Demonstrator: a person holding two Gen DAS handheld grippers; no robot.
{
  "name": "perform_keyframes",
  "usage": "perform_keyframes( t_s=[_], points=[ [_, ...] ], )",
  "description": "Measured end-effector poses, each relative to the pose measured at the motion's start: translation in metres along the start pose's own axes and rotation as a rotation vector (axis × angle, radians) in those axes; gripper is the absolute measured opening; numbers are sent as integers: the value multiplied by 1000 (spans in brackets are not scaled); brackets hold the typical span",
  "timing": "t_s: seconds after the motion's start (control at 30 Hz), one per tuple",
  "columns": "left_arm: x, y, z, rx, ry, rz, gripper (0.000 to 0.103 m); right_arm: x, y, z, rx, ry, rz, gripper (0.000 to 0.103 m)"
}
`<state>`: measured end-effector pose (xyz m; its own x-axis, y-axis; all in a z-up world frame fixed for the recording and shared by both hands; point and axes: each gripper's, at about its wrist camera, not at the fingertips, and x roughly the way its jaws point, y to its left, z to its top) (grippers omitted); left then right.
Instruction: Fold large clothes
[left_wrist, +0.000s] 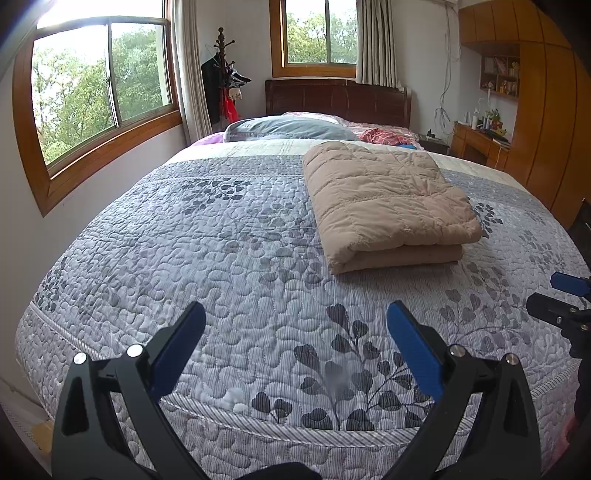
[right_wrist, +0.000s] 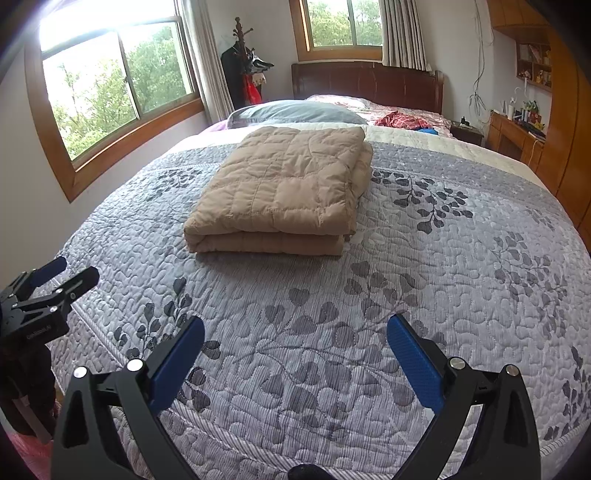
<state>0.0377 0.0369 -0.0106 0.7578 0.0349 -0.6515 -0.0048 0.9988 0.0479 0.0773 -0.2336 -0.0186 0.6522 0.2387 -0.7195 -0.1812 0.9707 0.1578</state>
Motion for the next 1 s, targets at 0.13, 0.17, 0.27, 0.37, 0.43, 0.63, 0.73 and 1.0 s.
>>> perform_keyframes(
  t_s=[0.13,0.17,0.27,0.37,0.43,0.63,0.73,1.0],
  points=[
    [0,0,0,-1,2,-1,98,0,0,0,-1,0,0,99],
    [0,0,0,-1,1,-1,98,0,0,0,0,0,1,99],
    [0,0,0,-1,0,-2,98,0,0,0,0,0,0,99],
    [0,-1,0,-1,1,-1,98,0,0,0,0,1,0,99],
    [0,-1,0,0,1,-1,98,1,0,0,1,2,1,99],
    [1,-1,0,0,3,-4,98,1,0,0,0,0,0,99],
    [1,-1,0,2,4,-4,98,1,0,0,2,2,0,99],
    [7,2,1,6,11,-17,98,4,0,-1,0,7,1,99]
  ],
)
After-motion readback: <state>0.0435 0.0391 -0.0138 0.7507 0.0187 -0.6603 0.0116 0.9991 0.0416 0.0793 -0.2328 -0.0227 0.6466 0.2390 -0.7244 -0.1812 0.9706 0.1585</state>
